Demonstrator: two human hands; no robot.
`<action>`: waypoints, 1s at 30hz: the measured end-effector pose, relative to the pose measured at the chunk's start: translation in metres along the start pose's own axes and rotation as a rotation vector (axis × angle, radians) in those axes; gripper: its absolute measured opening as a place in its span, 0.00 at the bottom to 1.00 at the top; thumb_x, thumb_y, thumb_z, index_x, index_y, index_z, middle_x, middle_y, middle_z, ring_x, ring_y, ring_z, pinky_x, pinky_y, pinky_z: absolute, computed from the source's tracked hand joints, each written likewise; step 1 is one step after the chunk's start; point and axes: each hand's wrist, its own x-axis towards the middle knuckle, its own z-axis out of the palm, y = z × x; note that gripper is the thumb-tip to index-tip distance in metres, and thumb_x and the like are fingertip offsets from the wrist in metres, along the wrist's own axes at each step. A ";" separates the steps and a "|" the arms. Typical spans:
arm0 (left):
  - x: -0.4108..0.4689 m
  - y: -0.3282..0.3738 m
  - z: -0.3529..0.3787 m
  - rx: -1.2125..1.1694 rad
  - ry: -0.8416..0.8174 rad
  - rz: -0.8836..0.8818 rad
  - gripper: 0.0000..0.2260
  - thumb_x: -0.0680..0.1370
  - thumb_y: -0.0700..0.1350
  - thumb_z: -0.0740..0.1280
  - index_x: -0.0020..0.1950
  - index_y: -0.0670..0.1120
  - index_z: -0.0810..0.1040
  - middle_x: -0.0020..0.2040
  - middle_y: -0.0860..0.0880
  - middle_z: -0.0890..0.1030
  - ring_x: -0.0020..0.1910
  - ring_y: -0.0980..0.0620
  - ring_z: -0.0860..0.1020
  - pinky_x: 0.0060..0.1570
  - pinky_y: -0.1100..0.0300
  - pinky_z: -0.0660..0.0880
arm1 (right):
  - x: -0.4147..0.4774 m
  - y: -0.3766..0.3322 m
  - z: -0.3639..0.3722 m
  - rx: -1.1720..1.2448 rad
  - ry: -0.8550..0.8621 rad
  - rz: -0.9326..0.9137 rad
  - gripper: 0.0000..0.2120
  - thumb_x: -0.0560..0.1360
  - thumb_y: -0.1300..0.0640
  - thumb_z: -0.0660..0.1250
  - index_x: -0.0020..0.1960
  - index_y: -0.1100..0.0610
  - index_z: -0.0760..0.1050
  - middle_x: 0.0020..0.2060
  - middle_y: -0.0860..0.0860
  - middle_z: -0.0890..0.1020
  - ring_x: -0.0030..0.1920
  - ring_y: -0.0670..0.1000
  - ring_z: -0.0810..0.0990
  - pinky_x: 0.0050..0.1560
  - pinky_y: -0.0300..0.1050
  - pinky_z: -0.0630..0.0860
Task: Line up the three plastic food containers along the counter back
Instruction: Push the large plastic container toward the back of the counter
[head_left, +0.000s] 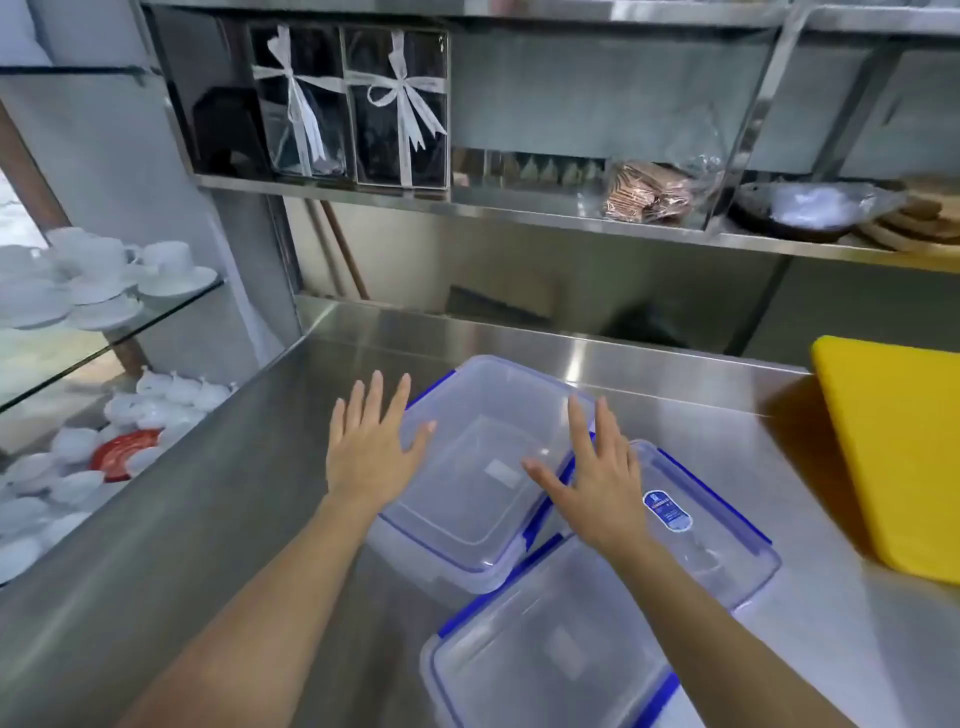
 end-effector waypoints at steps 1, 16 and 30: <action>-0.001 -0.004 0.002 0.019 -0.075 -0.054 0.30 0.76 0.64 0.53 0.75 0.55 0.53 0.77 0.45 0.56 0.75 0.45 0.54 0.73 0.47 0.48 | -0.003 -0.002 0.005 0.036 -0.066 0.037 0.39 0.66 0.26 0.48 0.67 0.35 0.29 0.77 0.52 0.44 0.76 0.56 0.47 0.74 0.56 0.51; 0.008 -0.012 -0.003 -0.132 -0.396 -0.242 0.32 0.73 0.67 0.56 0.72 0.54 0.58 0.71 0.47 0.67 0.66 0.42 0.68 0.61 0.45 0.66 | -0.007 -0.019 0.022 0.299 -0.268 0.361 0.33 0.75 0.40 0.59 0.74 0.48 0.49 0.75 0.54 0.55 0.65 0.59 0.72 0.57 0.53 0.76; 0.003 -0.031 -0.008 -0.428 -0.455 -0.450 0.26 0.75 0.63 0.57 0.68 0.52 0.61 0.58 0.44 0.76 0.52 0.42 0.76 0.57 0.45 0.73 | 0.020 -0.016 0.028 0.718 -0.140 0.454 0.23 0.73 0.50 0.68 0.63 0.57 0.64 0.50 0.50 0.75 0.44 0.50 0.77 0.39 0.42 0.77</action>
